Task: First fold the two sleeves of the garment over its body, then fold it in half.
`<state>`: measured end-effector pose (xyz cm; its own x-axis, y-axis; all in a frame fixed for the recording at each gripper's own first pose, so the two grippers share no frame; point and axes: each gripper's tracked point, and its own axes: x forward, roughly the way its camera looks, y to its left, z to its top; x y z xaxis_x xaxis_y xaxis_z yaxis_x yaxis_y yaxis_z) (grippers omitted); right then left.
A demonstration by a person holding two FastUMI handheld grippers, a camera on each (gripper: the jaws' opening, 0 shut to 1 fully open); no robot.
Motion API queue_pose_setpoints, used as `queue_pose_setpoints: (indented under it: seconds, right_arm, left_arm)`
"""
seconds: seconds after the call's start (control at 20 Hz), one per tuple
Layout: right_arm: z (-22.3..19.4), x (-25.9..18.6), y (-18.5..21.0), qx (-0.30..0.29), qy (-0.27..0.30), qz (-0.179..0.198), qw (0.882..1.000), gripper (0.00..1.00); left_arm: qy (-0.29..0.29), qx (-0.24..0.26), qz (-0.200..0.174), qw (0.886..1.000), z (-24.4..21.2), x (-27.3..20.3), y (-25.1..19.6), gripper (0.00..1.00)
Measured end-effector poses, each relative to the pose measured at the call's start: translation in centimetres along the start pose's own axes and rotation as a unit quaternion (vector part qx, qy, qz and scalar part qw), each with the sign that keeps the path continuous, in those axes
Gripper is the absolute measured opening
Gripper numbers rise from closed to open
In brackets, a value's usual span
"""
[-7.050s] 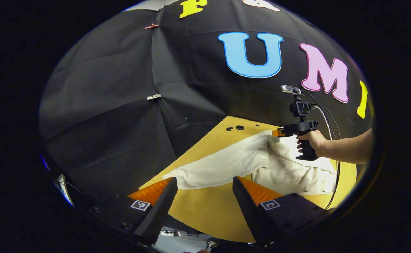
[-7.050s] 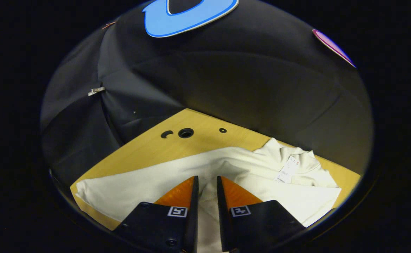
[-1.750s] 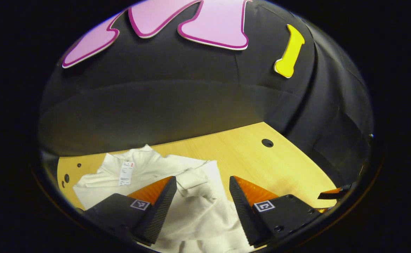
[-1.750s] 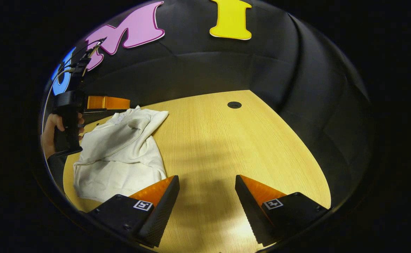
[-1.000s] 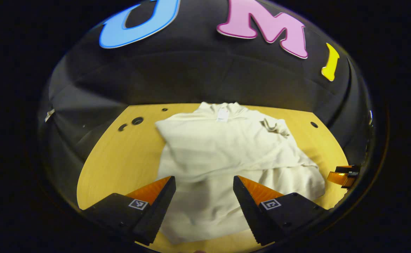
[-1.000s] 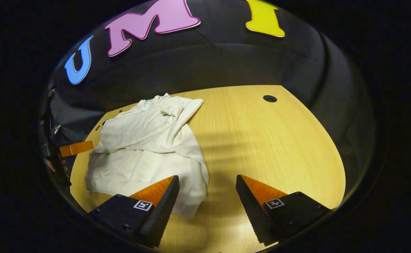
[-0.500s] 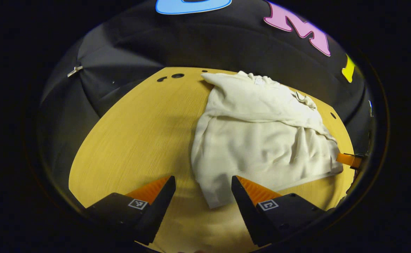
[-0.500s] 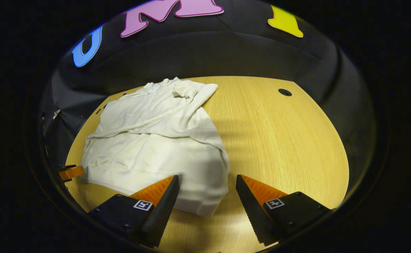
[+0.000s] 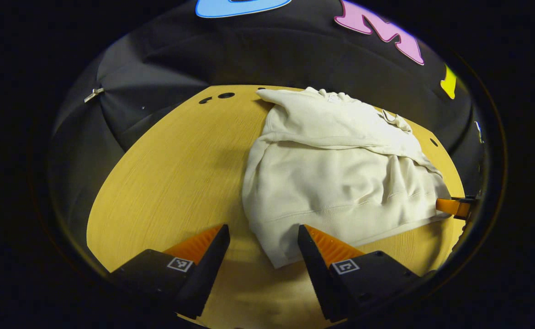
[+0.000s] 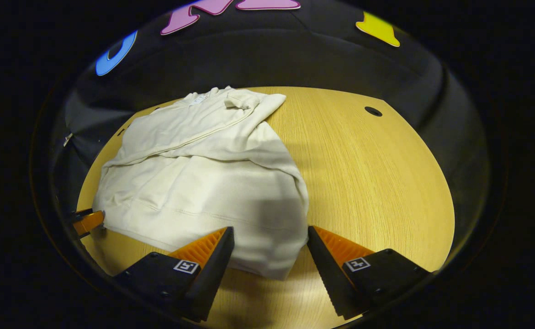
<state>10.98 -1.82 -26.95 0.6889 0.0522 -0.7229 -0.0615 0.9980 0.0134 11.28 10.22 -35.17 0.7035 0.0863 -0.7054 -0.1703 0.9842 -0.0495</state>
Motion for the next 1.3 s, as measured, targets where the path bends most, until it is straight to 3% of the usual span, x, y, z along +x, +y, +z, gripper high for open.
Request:
queue_pose_setpoints:
  seconds: [0.05, 0.15, 0.2, 0.3, 0.35, 0.45, 0.5, 0.55, 0.6, 0.75, 0.9, 1.3]
  right_arm:
    - [0.1, 0.1, 0.1, 0.001, -0.003, -0.004, 1.0, 0.98]
    - [0.2, 0.3, 0.4, 0.013, -0.004, -0.009, 1.0, 0.95]
    - [0.2, 0.4, 0.5, 0.016, -0.002, -0.011, 1.0, 0.91]
    - [0.3, 0.5, 1.2, 0.017, -0.003, 0.0, 1.0, 0.9]
    - [0.4, 0.6, 1.7, 0.021, -0.004, 0.006, 1.0, 0.7]
    - [0.5, 0.6, 2.7, 0.024, -0.004, 0.017, 1.0, 0.42]
    - [0.5, 0.6, 2.7, 0.025, -0.009, 0.014, 1.0, 0.41]
    - [0.5, 0.8, 3.2, 0.025, -0.01, 0.022, 0.999, 0.21]
    - [0.8, 0.7, 3.6, 0.019, -0.017, 0.033, 0.999, 0.18]
    - [0.8, 0.9, 3.9, 0.028, -0.005, 0.069, 0.997, 0.08]
    - [0.9, 0.8, 3.6, 0.061, 0.013, 0.079, 0.995, 0.08]
    - [2.9, 0.3, 4.7, 0.055, 0.009, 0.101, 0.993, 0.08]
  left_arm:
    - [-0.004, 0.002, -0.002, 1.0, 0.1, -0.1, -0.4, 0.92]
    - [-0.015, 0.009, -0.007, 1.0, 0.3, 0.2, -1.3, 0.77]
    - [-0.019, 0.006, -0.009, 1.0, 0.3, 0.3, -1.5, 0.57]
    - [-0.026, -0.005, -0.011, 1.0, 0.6, 0.5, -2.0, 0.51]
    - [-0.029, -0.009, -0.011, 0.999, 0.8, 0.6, -2.2, 0.45]
    - [-0.03, -0.021, -0.015, 0.999, 1.0, 0.7, -2.7, 0.31]
    - [-0.03, -0.028, -0.016, 0.999, 1.0, 0.9, -2.8, 0.15]
    - [-0.032, -0.036, -0.017, 0.999, 1.2, 0.9, -2.8, 0.17]
    - [-0.035, -0.047, -0.019, 0.998, 1.2, 0.9, -2.7, 0.11]
    - [-0.043, -0.073, -0.02, 0.996, 1.3, 0.8, -2.6, 0.07]
    - [-0.039, -0.074, -0.017, 0.996, 1.5, 0.6, -2.3, 0.07]
    - [-0.082, -0.111, -0.022, 0.99, 6.1, -1.8, -1.0, 0.06]
